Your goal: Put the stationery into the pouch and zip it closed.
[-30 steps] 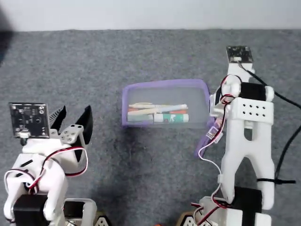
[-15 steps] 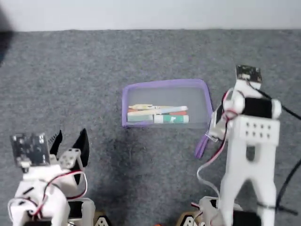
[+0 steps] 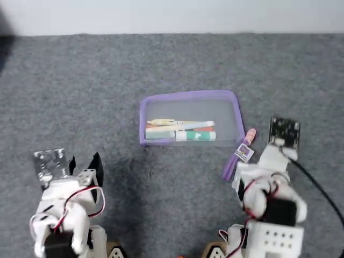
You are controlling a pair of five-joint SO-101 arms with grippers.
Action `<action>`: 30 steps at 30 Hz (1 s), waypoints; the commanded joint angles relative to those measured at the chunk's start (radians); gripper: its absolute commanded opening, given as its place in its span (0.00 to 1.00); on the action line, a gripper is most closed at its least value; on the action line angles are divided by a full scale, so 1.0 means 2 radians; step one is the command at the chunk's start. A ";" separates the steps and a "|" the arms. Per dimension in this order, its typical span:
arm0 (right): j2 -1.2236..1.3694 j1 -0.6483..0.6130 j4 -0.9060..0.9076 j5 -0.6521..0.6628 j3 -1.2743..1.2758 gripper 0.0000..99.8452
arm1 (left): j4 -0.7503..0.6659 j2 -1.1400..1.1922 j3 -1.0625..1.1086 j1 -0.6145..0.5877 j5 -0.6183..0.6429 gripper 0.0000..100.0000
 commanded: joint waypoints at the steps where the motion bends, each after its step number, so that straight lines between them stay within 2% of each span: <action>1: -0.079 0.003 -0.016 0.016 0.058 0.01 | -0.036 0.007 0.063 -0.002 -0.025 0.20; 5: -0.161 0.003 -0.013 0.104 0.136 0.01 | -0.078 0.007 0.127 -0.005 -0.052 0.20; 8: -0.229 0.003 -0.011 0.143 0.189 0.01 | -0.109 0.007 0.148 -0.001 -0.052 0.20; 11: -0.241 0.003 -0.011 0.145 0.226 0.01 | -0.127 0.008 0.161 0.013 -0.050 0.20; 19: -0.239 0.003 -0.017 0.145 0.290 0.01 | -0.082 0.007 0.161 0.068 -0.049 0.20; 25: -0.239 0.007 -0.022 0.145 0.299 0.01 | -0.048 0.007 0.161 0.069 -0.049 0.20; 30: -0.238 0.004 -0.023 0.145 0.303 0.01 | -0.047 0.007 0.161 0.069 -0.048 0.20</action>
